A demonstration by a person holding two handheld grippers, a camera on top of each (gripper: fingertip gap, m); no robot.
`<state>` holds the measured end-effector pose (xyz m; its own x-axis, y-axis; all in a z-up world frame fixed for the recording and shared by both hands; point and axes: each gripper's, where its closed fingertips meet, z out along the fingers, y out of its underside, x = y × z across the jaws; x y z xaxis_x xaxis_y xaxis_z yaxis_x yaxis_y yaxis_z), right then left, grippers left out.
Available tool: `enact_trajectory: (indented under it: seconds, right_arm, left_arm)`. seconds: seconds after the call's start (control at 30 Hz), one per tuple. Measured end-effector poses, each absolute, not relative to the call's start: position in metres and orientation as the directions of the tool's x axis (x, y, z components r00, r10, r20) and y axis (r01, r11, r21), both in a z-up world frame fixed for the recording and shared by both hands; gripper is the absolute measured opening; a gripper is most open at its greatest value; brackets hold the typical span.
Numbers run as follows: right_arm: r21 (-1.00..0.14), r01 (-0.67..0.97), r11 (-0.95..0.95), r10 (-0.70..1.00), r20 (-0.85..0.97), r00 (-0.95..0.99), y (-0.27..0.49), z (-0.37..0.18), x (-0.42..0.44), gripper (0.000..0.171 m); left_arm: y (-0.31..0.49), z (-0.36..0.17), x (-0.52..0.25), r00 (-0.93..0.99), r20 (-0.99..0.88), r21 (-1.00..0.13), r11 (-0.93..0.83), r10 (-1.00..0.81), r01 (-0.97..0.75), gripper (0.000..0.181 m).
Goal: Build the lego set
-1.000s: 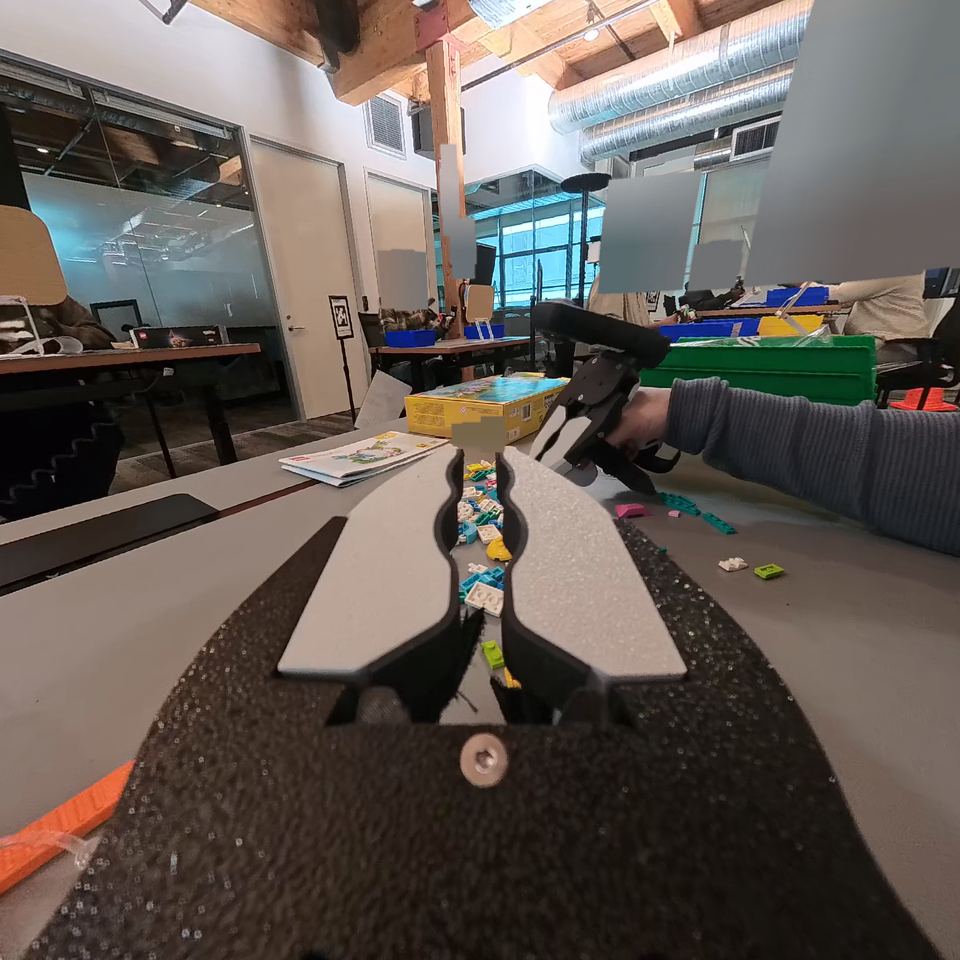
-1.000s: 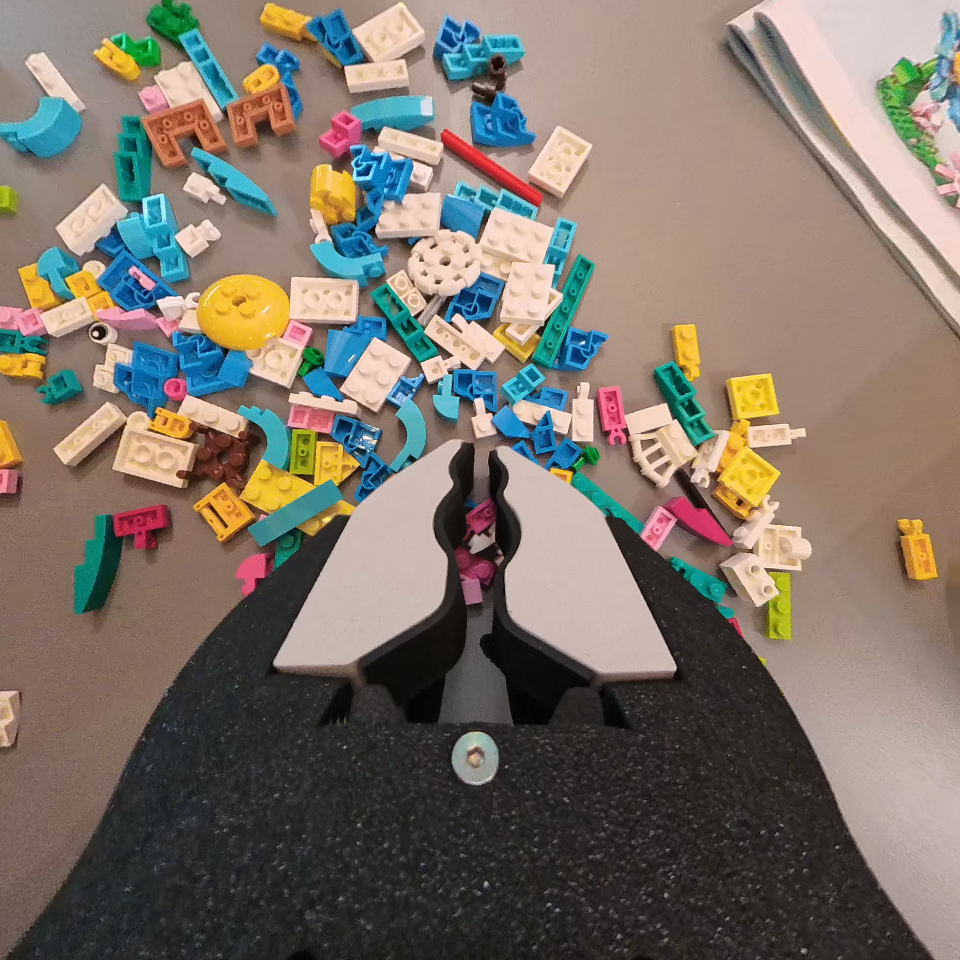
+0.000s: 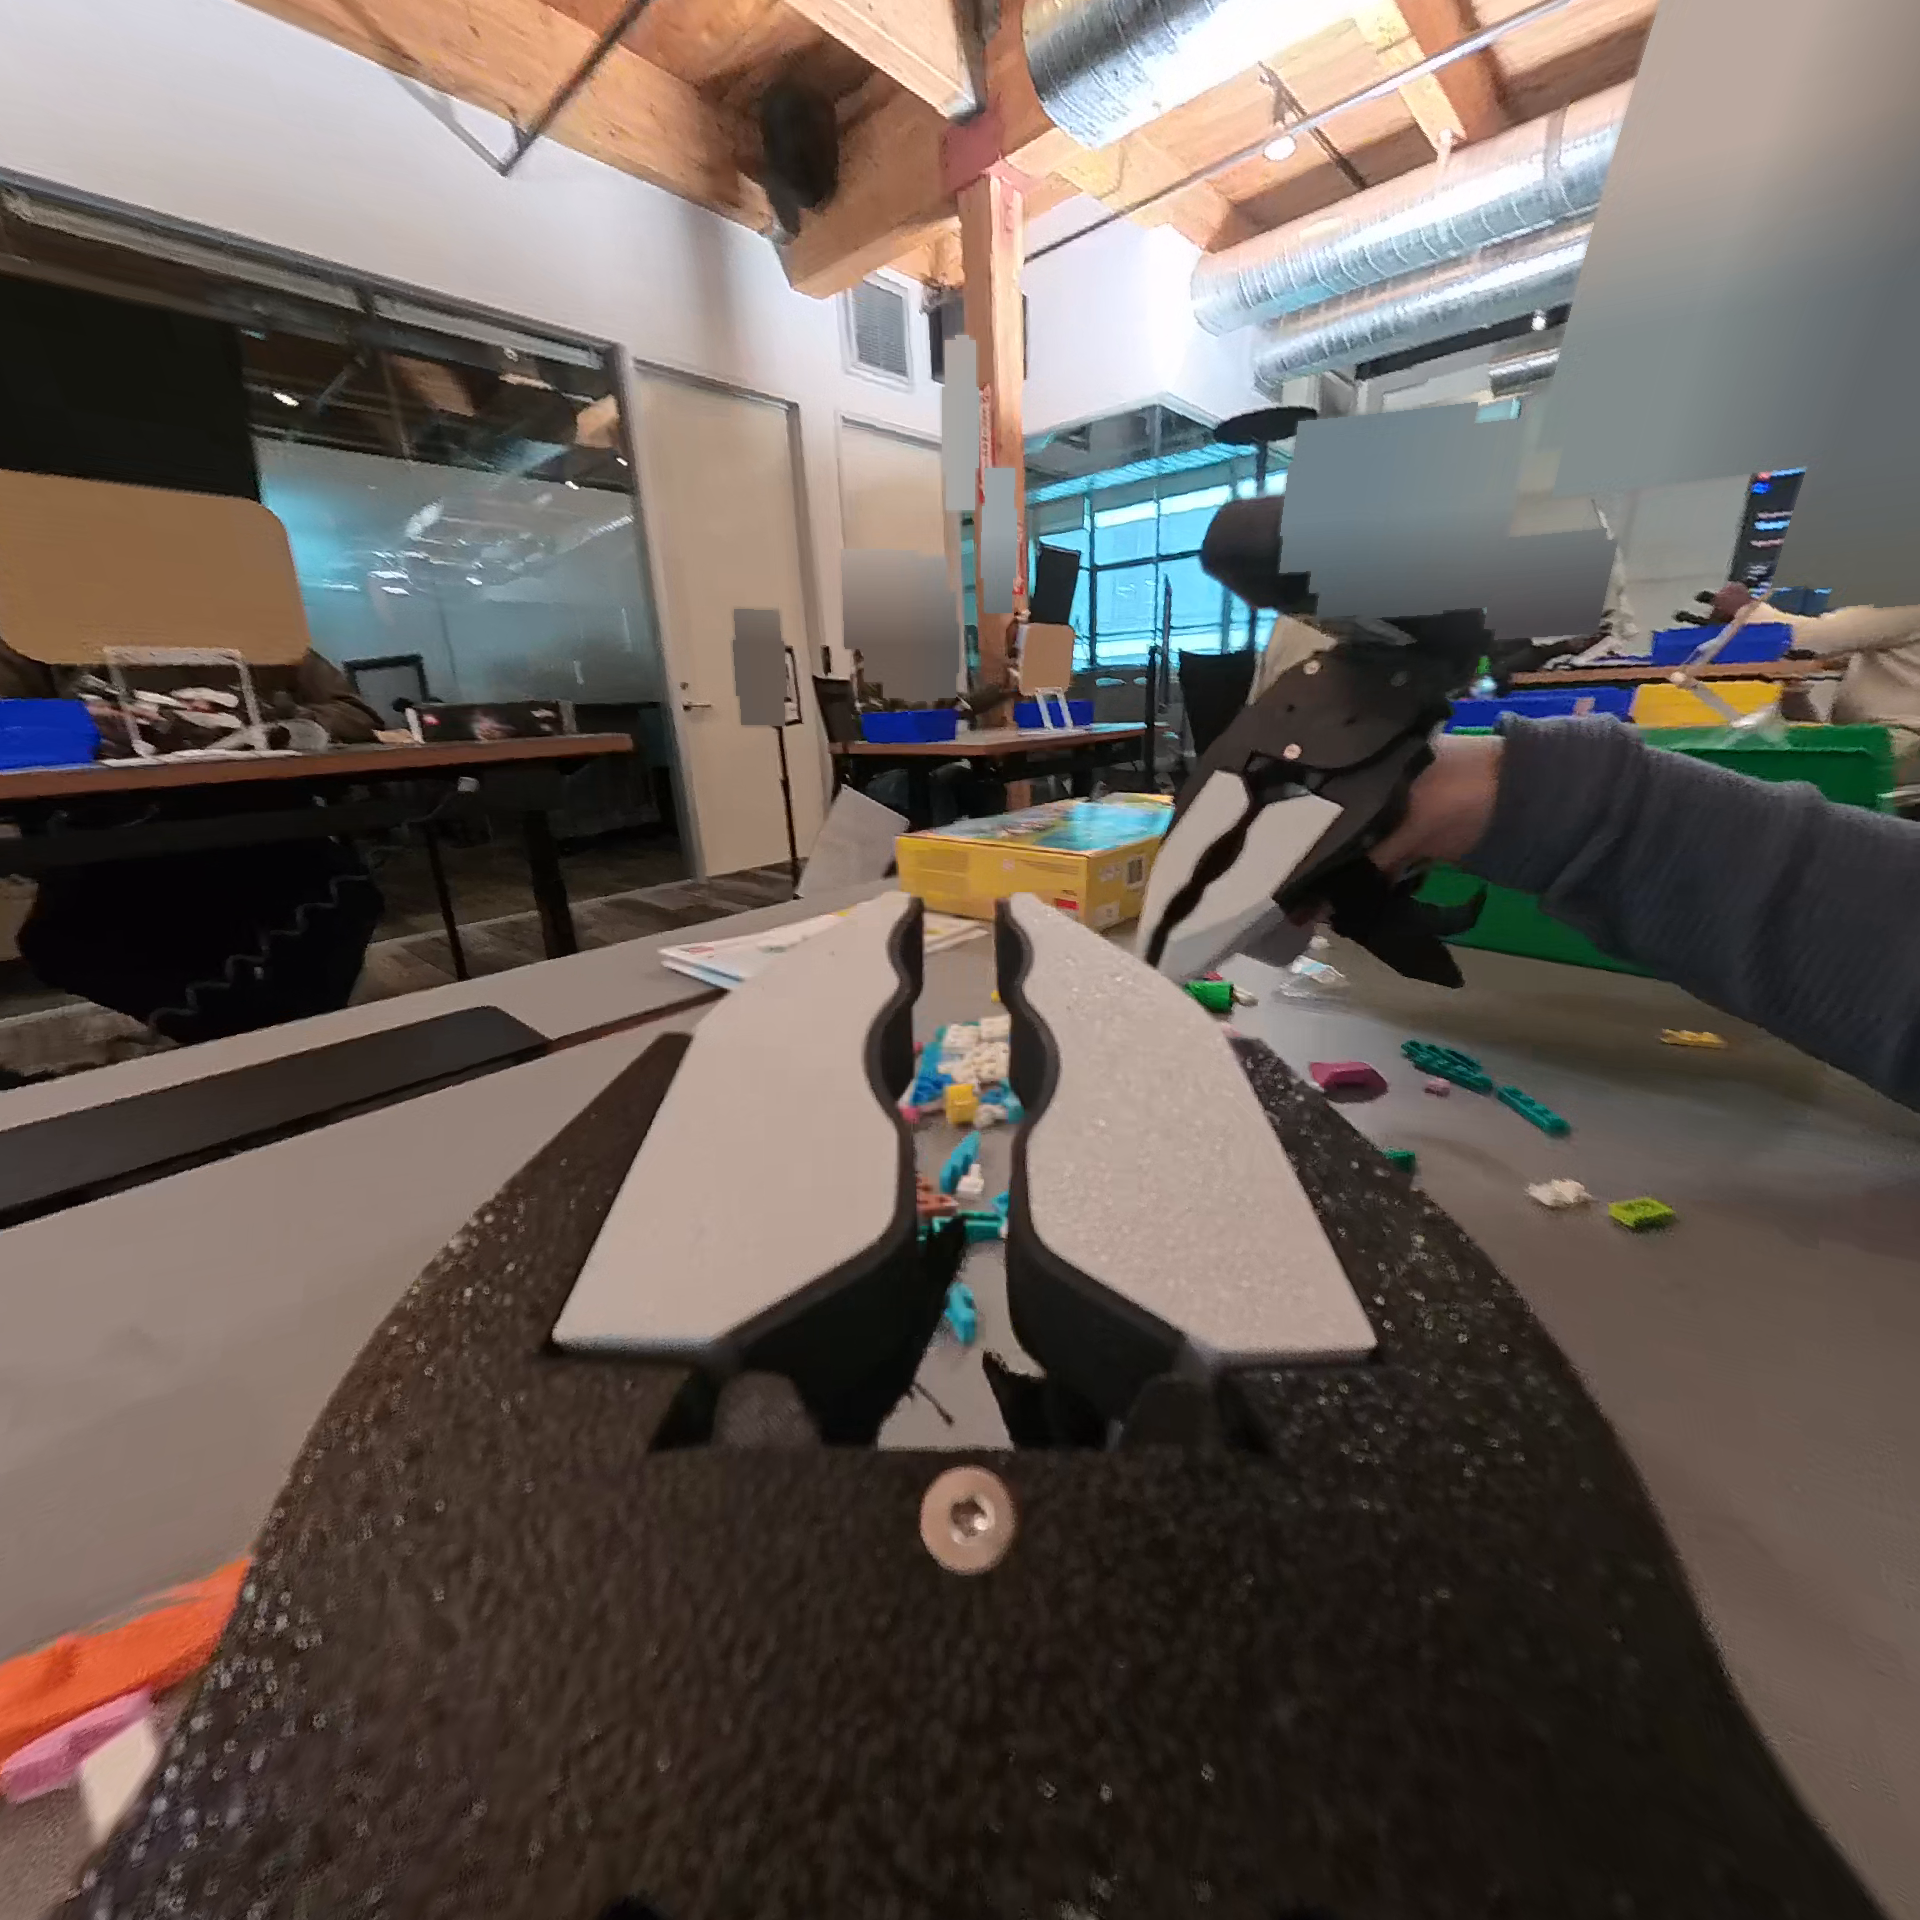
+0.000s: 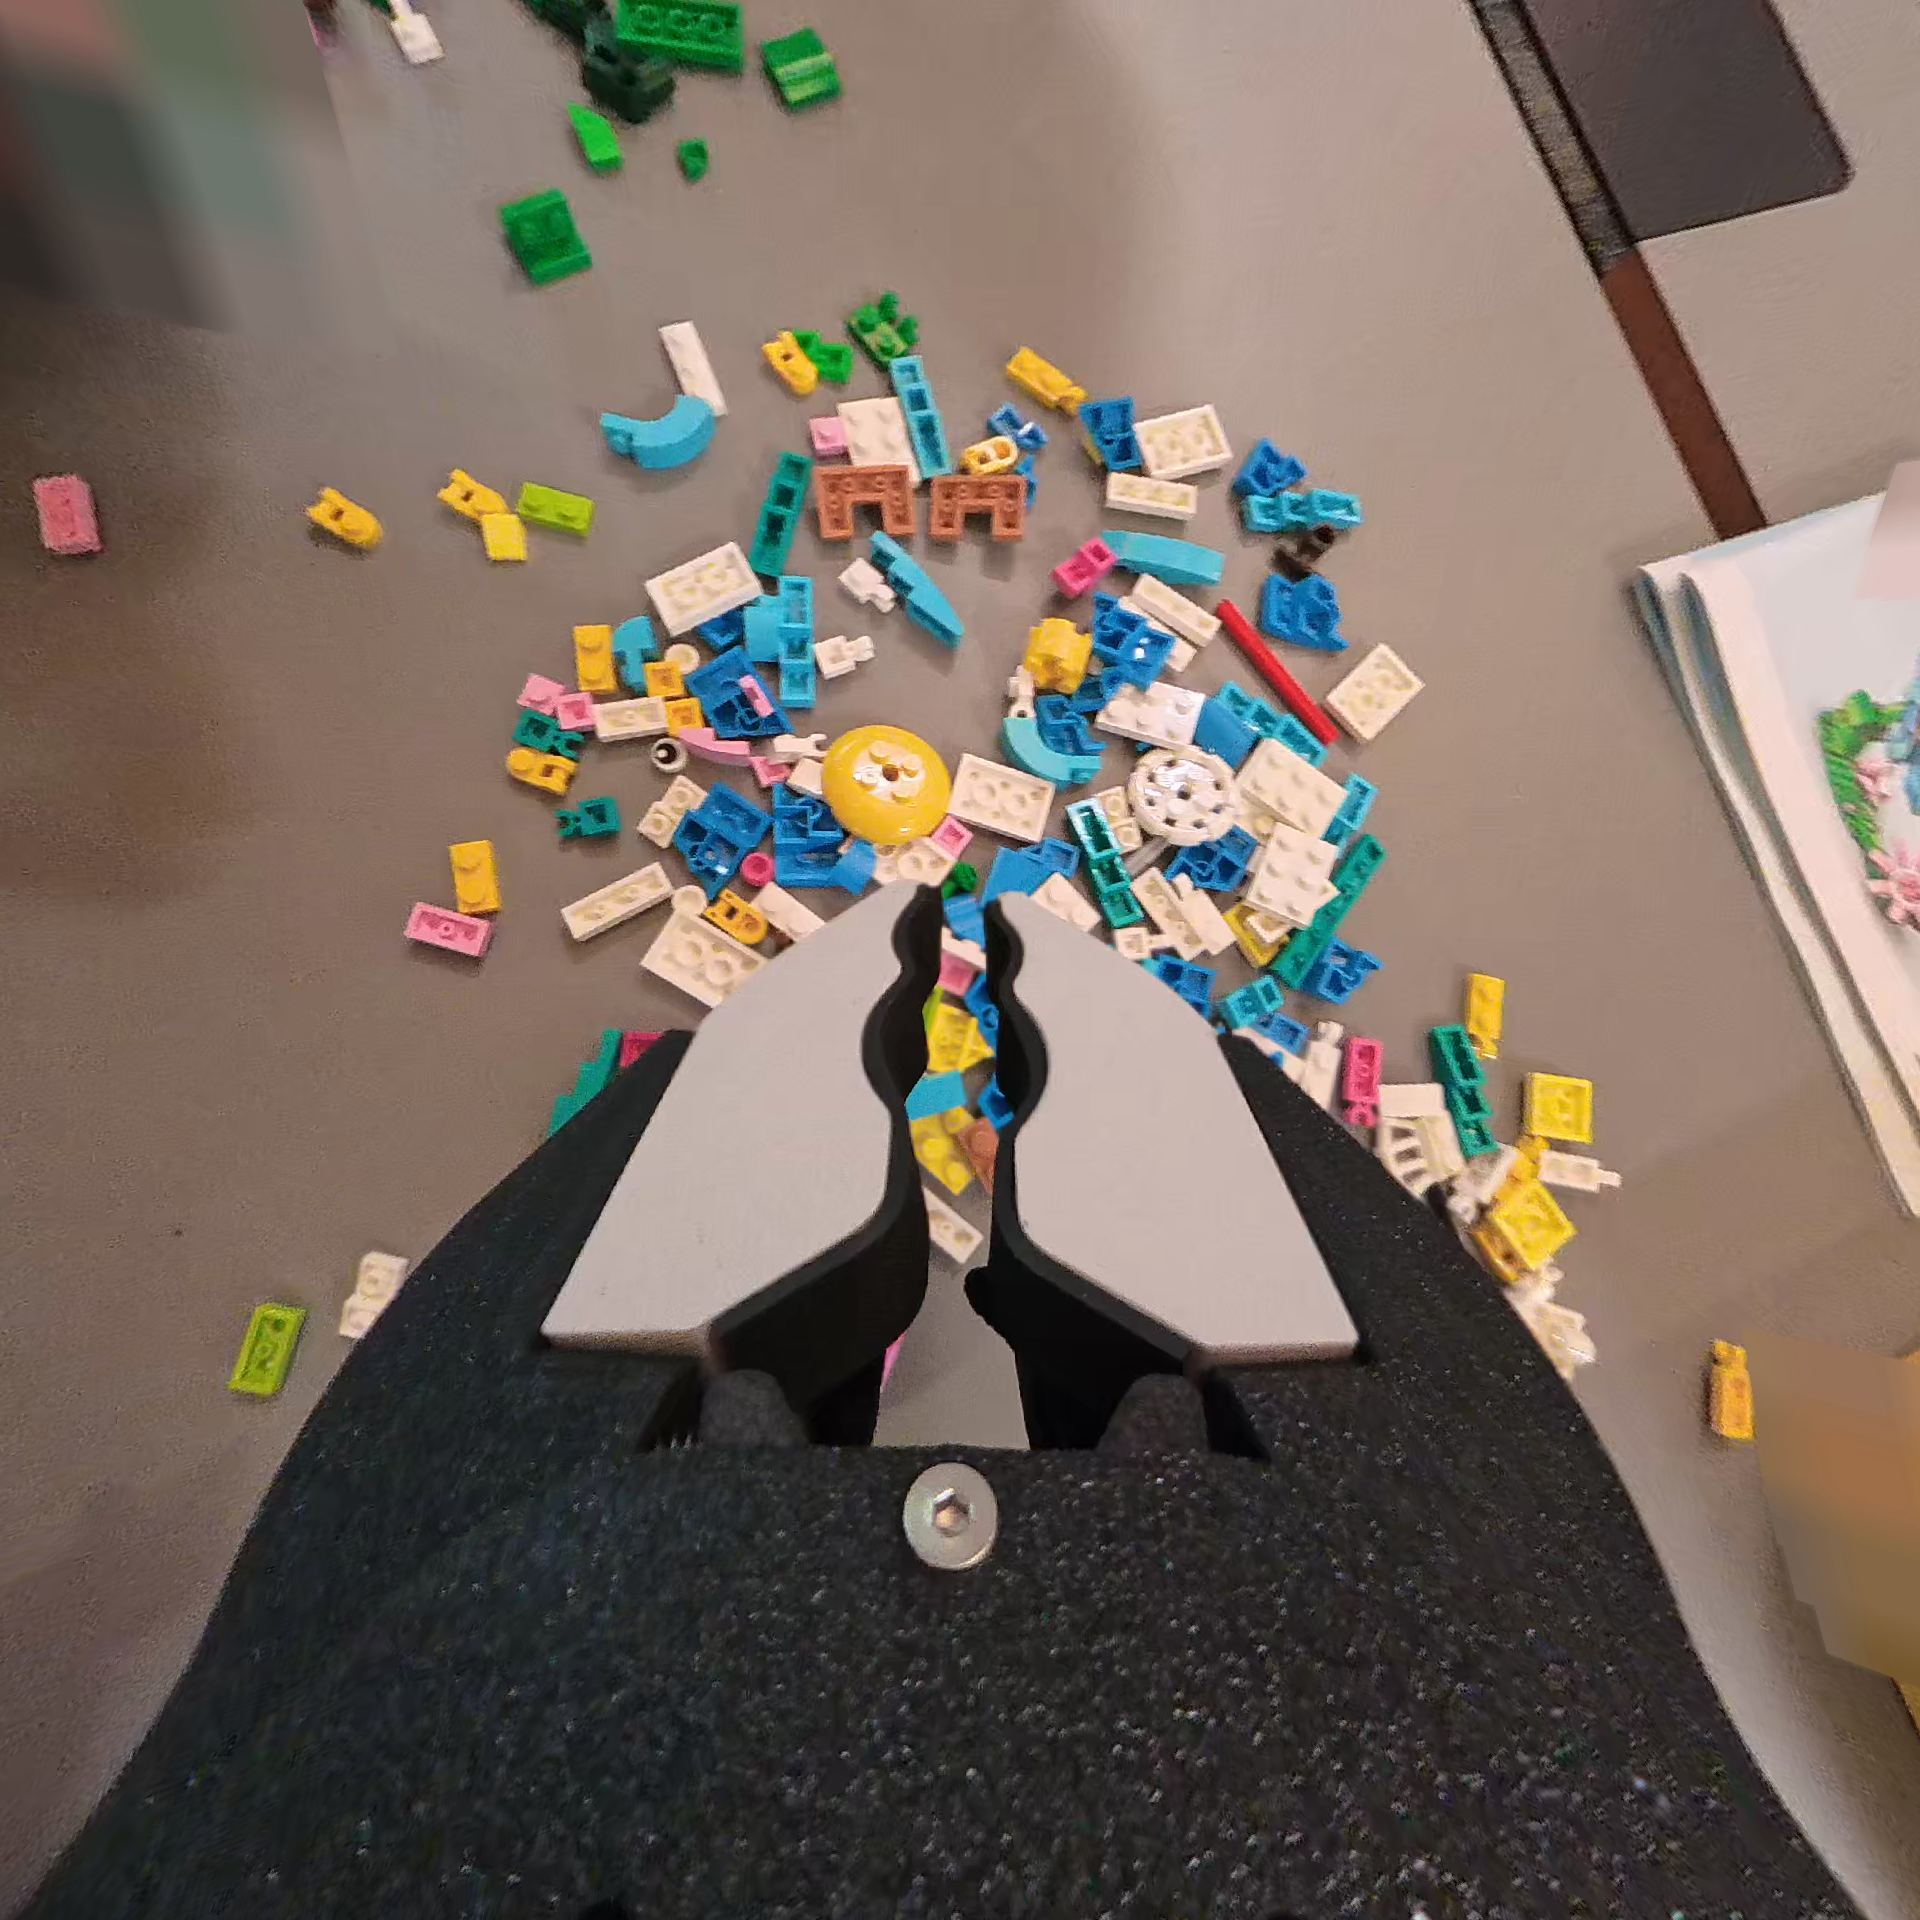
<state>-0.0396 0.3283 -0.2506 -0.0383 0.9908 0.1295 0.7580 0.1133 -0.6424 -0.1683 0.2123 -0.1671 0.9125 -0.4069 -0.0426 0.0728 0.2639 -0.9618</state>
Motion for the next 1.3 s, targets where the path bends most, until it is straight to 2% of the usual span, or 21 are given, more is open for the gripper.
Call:
enact_trajectory:
  seconds: [0.3,0.53,0.67,1.0,1.3]
  right_arm:
    - [-0.546,0.826,0.141,0.990,0.076,-0.118,0.317,-0.285,-0.040,0.012]
    - [-0.589,0.789,0.173,0.985,0.096,-0.145,0.310,-0.286,-0.057,0.012]
    - [-0.523,0.832,0.186,0.983,0.110,-0.150,0.312,-0.296,-0.056,0.012]
    - [-0.510,0.844,0.166,0.982,0.010,-0.187,0.298,-0.297,-0.046,0.012]
    - [-0.559,0.814,0.161,0.986,0.057,-0.156,0.310,-0.286,-0.043,0.012]
  left_arm:
    - [0.213,-0.162,-0.192,0.948,-0.022,-0.952,0.295,-0.318,0.077,0.011]
    - [0.218,-0.167,-0.193,0.944,0.016,-0.960,0.257,-0.331,0.107,0.011]
    - [0.219,-0.169,-0.192,0.941,0.019,-0.963,0.249,-0.337,0.108,0.011]
    - [0.219,-0.170,-0.189,0.935,0.015,-0.966,0.237,-0.354,0.105,0.010]
    - [0.220,-0.171,-0.187,0.933,0.010,-0.967,0.235,-0.359,0.100,0.010]
